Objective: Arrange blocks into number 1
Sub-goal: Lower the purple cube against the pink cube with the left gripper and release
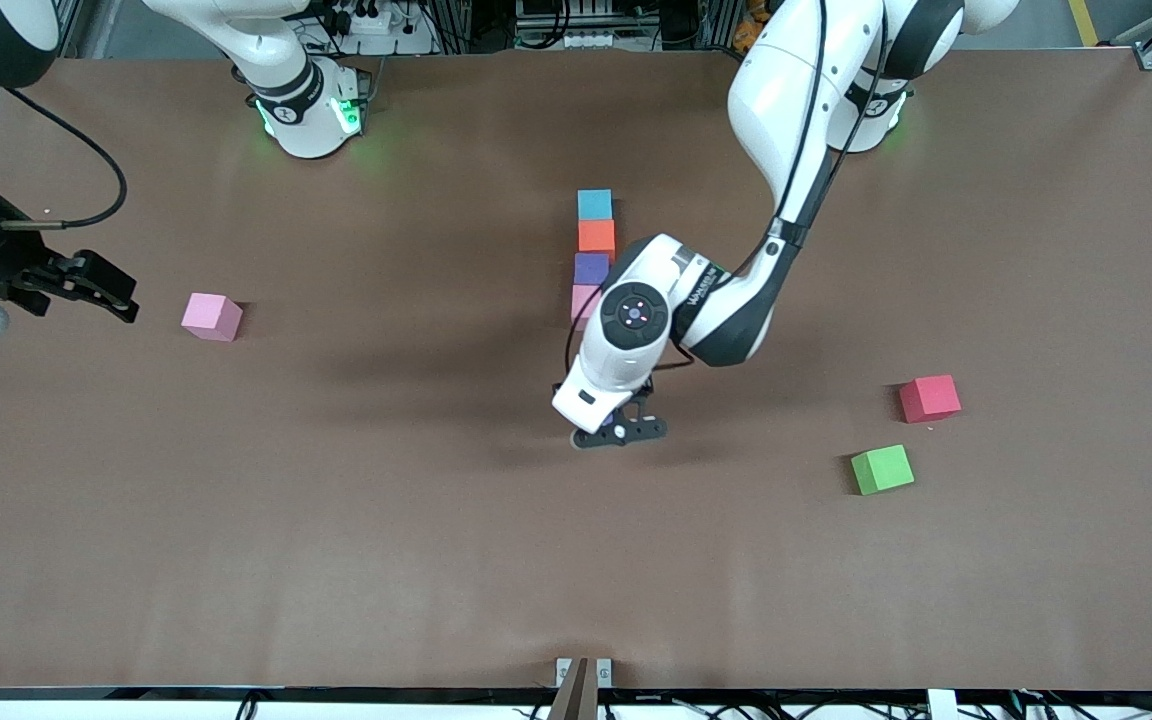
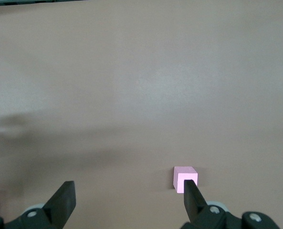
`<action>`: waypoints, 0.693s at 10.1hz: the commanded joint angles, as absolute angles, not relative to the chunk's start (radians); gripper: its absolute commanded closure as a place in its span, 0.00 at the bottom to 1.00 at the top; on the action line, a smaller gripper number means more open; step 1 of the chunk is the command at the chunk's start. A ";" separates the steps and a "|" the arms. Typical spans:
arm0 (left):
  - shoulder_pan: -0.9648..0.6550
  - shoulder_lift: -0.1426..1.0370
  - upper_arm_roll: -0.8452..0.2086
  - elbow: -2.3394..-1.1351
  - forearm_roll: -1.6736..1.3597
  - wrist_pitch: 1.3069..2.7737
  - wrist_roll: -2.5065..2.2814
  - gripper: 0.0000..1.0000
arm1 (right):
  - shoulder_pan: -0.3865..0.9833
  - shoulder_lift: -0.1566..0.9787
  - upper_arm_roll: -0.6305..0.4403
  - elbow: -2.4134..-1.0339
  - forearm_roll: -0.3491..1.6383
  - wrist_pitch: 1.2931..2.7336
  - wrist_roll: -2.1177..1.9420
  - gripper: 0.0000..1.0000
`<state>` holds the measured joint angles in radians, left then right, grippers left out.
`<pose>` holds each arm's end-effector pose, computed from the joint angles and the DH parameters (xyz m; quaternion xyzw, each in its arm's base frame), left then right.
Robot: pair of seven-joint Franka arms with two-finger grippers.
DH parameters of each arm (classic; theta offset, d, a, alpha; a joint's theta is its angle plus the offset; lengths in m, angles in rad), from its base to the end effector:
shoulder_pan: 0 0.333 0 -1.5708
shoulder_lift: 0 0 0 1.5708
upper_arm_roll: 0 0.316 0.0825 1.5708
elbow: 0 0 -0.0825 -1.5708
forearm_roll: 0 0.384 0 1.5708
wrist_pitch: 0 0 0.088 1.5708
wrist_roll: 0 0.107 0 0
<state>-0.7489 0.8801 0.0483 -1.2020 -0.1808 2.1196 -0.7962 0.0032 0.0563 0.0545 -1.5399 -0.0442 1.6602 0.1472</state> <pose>0.5717 -0.5064 0.2520 0.9945 0.0841 -0.0264 0.0567 0.5801 0.0282 0.6156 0.9983 -0.0435 0.0340 0.0171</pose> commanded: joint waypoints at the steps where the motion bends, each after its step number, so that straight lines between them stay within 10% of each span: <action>1: -0.749 0.853 0.003 -1.281 -0.141 2.128 -0.845 1.00 | -0.032 0.054 0.067 -1.534 -0.043 1.646 0.126 0.00; 7: -0.750 0.844 -0.077 -1.391 0.010 2.168 -0.842 1.00 | -0.048 0.005 0.051 -1.545 -0.009 1.628 0.075 0.00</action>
